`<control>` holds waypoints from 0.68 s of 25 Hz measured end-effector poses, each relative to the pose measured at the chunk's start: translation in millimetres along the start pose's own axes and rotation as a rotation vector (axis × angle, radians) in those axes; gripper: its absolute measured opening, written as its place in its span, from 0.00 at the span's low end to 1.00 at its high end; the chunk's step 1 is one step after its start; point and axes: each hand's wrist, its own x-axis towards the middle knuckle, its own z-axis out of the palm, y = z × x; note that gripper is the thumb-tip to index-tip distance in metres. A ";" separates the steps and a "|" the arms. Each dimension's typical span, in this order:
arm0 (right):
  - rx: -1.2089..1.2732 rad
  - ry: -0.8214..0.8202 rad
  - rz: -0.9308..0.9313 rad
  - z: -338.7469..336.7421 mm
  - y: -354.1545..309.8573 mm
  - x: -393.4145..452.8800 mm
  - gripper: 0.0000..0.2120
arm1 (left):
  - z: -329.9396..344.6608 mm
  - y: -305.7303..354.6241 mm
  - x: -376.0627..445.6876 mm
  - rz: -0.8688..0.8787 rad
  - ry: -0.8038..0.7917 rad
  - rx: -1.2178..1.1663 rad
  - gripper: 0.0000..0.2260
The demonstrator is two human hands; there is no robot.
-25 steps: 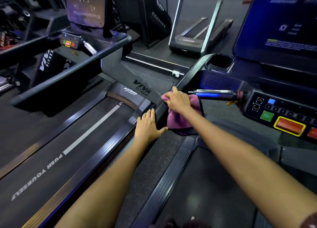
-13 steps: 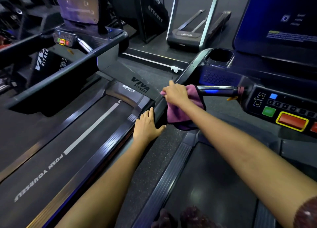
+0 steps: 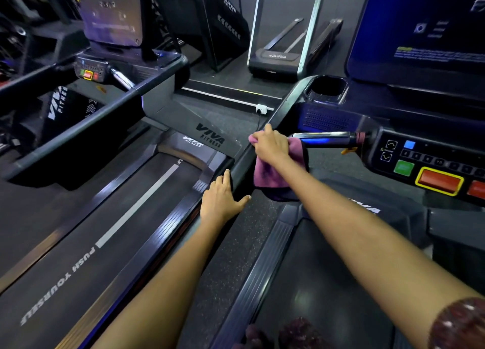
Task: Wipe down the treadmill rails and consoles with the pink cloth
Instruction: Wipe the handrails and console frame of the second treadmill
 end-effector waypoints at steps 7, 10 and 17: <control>0.105 0.003 -0.100 3.6 29.8 -17.4 0.14 | -0.8 0.1 1.1 0.008 -0.008 0.011 0.40; -0.004 -0.020 0.026 -4.9 19.0 19.7 0.11 | -0.5 -0.4 -0.1 0.001 -0.013 -0.002 0.39; 0.077 -0.072 -0.223 -2.2 26.4 -13.1 0.14 | -4.6 1.2 1.6 -0.013 -0.032 -0.043 0.39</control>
